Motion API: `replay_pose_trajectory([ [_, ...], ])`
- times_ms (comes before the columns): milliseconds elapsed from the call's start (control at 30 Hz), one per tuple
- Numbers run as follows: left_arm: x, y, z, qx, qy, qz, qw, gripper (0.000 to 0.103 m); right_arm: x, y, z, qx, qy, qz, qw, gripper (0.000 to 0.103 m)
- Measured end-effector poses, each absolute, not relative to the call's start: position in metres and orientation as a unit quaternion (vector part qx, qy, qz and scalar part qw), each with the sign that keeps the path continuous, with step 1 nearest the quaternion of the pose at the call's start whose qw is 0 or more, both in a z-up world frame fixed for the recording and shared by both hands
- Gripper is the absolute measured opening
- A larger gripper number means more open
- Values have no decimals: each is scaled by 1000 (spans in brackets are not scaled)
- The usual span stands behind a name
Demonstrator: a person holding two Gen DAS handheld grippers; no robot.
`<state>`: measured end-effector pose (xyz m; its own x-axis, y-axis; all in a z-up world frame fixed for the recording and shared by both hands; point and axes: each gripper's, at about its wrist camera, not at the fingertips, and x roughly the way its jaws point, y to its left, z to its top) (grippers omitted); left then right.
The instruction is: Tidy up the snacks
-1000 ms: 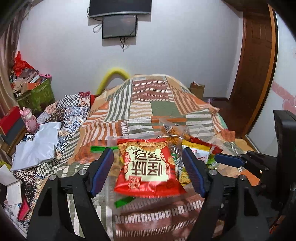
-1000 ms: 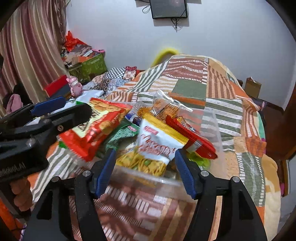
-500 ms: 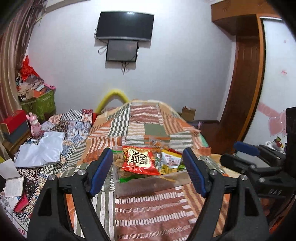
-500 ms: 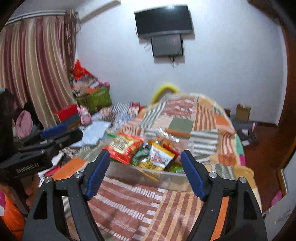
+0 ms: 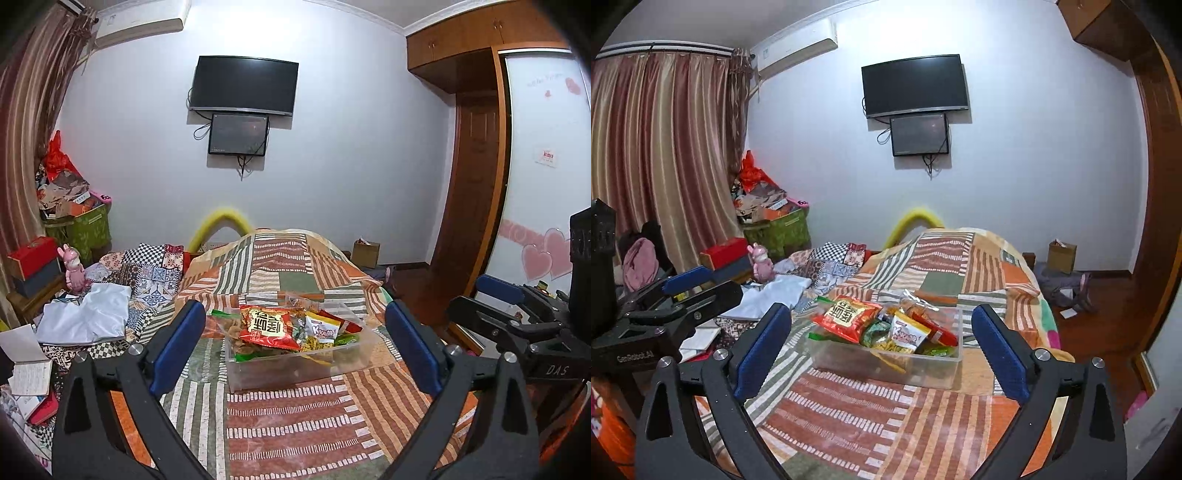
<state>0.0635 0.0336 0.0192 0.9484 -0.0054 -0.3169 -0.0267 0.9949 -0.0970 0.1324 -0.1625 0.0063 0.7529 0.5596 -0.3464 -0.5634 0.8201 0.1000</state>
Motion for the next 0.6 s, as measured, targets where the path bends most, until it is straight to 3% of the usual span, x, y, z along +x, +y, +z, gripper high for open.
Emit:
replay_pose_trajectory([
  [600, 64, 31, 14, -54, 167, 2, 984, 99, 126, -167, 0, -2, 188, 301, 935, 98],
])
